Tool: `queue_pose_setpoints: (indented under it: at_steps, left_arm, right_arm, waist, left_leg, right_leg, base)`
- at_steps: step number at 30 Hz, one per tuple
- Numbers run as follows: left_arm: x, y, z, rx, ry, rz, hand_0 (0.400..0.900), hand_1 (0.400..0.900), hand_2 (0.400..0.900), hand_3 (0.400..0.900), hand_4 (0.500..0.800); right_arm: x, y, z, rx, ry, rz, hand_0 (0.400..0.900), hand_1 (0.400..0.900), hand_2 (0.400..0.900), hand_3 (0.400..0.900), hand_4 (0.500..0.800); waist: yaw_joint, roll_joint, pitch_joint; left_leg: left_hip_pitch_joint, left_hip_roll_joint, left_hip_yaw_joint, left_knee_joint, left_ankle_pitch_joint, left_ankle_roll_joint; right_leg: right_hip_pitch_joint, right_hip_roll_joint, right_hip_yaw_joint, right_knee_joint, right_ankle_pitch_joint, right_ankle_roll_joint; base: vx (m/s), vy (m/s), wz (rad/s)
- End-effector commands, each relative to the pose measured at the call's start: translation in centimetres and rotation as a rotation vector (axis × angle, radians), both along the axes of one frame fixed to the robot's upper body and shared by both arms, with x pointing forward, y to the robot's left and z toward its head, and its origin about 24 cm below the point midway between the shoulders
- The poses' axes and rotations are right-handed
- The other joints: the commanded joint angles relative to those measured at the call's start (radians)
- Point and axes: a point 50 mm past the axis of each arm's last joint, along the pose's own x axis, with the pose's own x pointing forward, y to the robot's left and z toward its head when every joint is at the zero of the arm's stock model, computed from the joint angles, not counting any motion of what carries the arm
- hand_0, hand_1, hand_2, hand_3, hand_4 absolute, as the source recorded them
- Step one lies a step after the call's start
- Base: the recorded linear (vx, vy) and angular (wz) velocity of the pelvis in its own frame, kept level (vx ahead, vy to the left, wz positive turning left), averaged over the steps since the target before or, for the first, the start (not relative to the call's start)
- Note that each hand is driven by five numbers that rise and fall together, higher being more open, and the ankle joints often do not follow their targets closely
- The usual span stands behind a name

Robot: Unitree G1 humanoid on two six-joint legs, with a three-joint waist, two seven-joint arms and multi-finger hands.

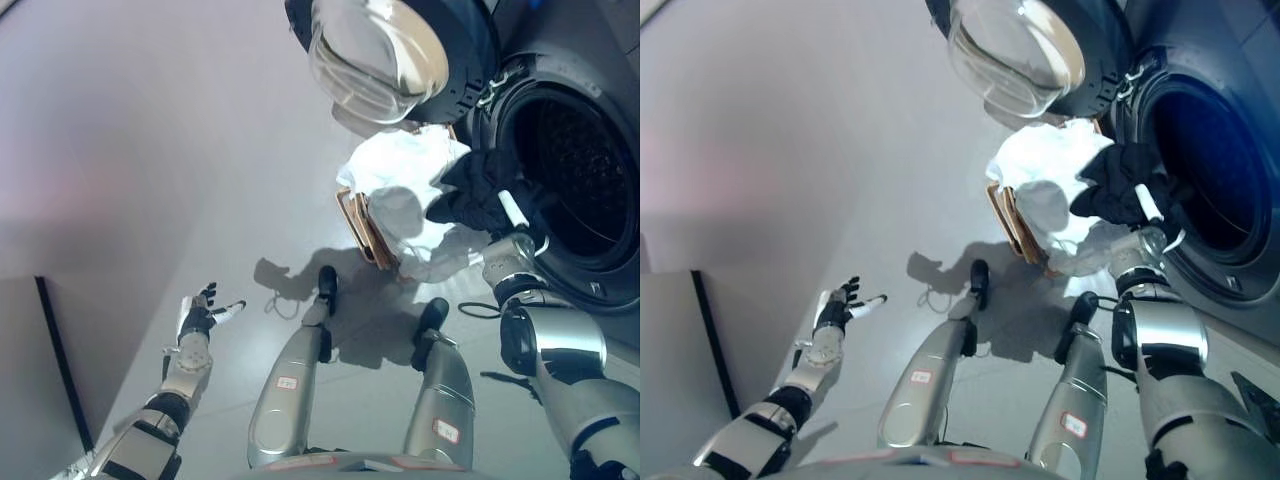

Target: Put the clothes in the basket into the washing machine.

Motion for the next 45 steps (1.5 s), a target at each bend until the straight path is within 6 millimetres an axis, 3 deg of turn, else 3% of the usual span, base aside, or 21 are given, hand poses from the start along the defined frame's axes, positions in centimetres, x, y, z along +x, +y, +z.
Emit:
queue_pose_setpoints:
  at_steps: [1,6,14,19,24,25,26,40,42,44,45]
  left_arm:
    - [-3.8,-0.1,-2.6,0.032,0.143,0.005,0.9,0.9,0.9,0.9,0.8]
    - [-4.6,-1.4,-3.2,-0.001,0.159,-0.028,0.9,0.9,0.9,0.9,0.8]
    - [-4.9,-1.9,-3.4,-0.025,0.159,-0.04,0.9,0.9,0.9,0.9,0.8]
    - [-4.8,-2.1,-3.4,-0.039,0.151,-0.054,0.9,0.9,0.9,0.9,0.8]
    - [-4.8,-2.0,-3.4,-0.038,0.159,-0.044,0.9,0.9,0.9,0.9,0.8]
    - [-4.8,-2.0,-3.4,-0.043,0.157,-0.039,0.9,0.9,0.9,0.9,0.8]
    - [-4.8,-2.0,-3.4,-0.052,0.153,-0.035,0.9,0.9,0.9,0.9,0.8]
    - [-5.5,-2.1,-3.8,-0.091,0.177,-0.019,0.9,0.9,0.9,0.9,0.8]
    - [-5.6,-2.2,-3.8,-0.094,0.178,-0.021,0.9,0.9,0.9,0.9,0.8]
    - [-5.2,-1.7,-3.6,-0.083,0.178,-0.03,0.9,0.9,0.9,0.9,0.8]
    - [-5.1,-1.7,-3.6,-0.086,0.176,-0.03,0.9,0.9,0.9,0.9,0.8]
  right_arm:
    - [-0.5,-2.7,3.3,0.006,-0.221,-0.244,0.4,0.4,0.4,0.4,0.5]
    - [-0.5,-4.4,7.3,-0.058,-0.336,-0.329,0.4,0.4,0.4,0.4,0.5]
    - [-1.7,-7.4,16.5,-0.281,-0.505,-0.43,0.4,0.4,0.4,0.4,0.5]
    - [-2.3,-8.3,20.0,-0.42,-0.534,-0.4,0.4,0.4,0.4,0.4,0.5]
    - [-1.2,-7.6,20.6,-0.463,-0.523,-0.302,0.4,0.4,0.4,0.4,0.5]
    - [-1.2,-7.7,20.6,-0.454,-0.524,-0.295,0.543,0.543,0.543,0.543,0.586]
    - [-1.0,-7.6,20.4,-0.457,-0.513,-0.276,0.9,0.9,0.9,0.9,0.8]
    - [-0.1,-7.4,18.2,-0.403,-0.449,-0.193,0.9,0.9,0.9,0.9,0.8]
    - [0.2,-7.3,17.3,-0.417,-0.395,-0.154,0.9,0.9,0.9,0.9,0.8]
    - [0.4,-7.6,14.5,-0.492,-0.149,0.009,0.9,0.9,0.9,0.9,0.8]
    - [0.5,-7.6,14.7,-0.494,-0.152,0.012,0.9,0.9,0.9,0.9,0.8]
  waist:
    - [0.001,0.098,-0.099]
    - [0.01,0.148,-0.123]
    - [0.025,0.185,-0.143]
    - [0.029,0.193,-0.155]
    - [0.021,0.187,-0.16]
    - [0.021,0.187,-0.16]
    - [0.018,0.184,-0.161]
    - [0.009,0.182,-0.16]
    - [0.008,0.179,-0.156]
    - [0.01,0.163,-0.146]
    - [0.009,0.165,-0.143]
  left_leg:
    - [-0.032,-0.015,-0.04,-0.052,0.044,-0.071]
    - [0.004,-0.018,-0.044,-0.084,0.056,-0.077]
    - [0.038,-0.014,-0.051,-0.123,0.072,-0.087]
    - [0.064,-0.014,-0.063,-0.145,0.08,-0.094]
    - [0.073,-0.009,-0.057,-0.161,0.082,-0.097]
    - [0.075,-0.008,-0.056,-0.164,0.083,-0.098]
    - [0.075,-0.008,-0.053,-0.166,0.084,-0.099]
    - [0.089,-0.008,-0.047,-0.16,0.07,-0.092]
    - [0.089,-0.007,-0.046,-0.157,0.068,-0.091]
    - [0.088,-0.002,-0.044,-0.151,0.066,-0.09]
    - [0.088,-0.002,-0.043,-0.151,0.066,-0.09]
  right_leg:
    - [0.057,0.027,0.011,-0.127,0.062,0.017]
    - [0.087,0.025,0.009,-0.138,0.05,0.018]
    - [0.095,0.022,0.008,-0.122,0.034,0.021]
    - [0.098,0.019,0.004,-0.1,0.022,0.021]
    - [0.093,0.024,0.007,-0.098,0.022,0.019]
    - [0.093,0.025,0.007,-0.097,0.022,0.019]
    - [0.093,0.026,0.009,-0.099,0.023,0.018]
    - [0.1,0.027,0.013,-0.091,0.017,0.011]
    - [0.101,0.027,0.013,-0.092,0.02,0.01]
    - [0.098,0.031,0.014,-0.092,0.029,0.007]
    - [0.097,0.031,0.015,-0.091,0.029,0.007]
  base:
    - [0.03,0.043,-0.02]
    - [0.03,0.013,0.04]
    - [0.04,-0.02,0.03]
    - [0.05,-0.022,0.05]
    - [0.04,-0.016,-0.04]
    - [0.04,-0.005,-0.02]
    - [0.03,0.002,-0.03]
    - [0.0,0.0,-0.01]
    - [0.0,0.0,0.0]
    - [-0.05,0.001,-0.04]
    - [-0.06,-0.013,-0.03]
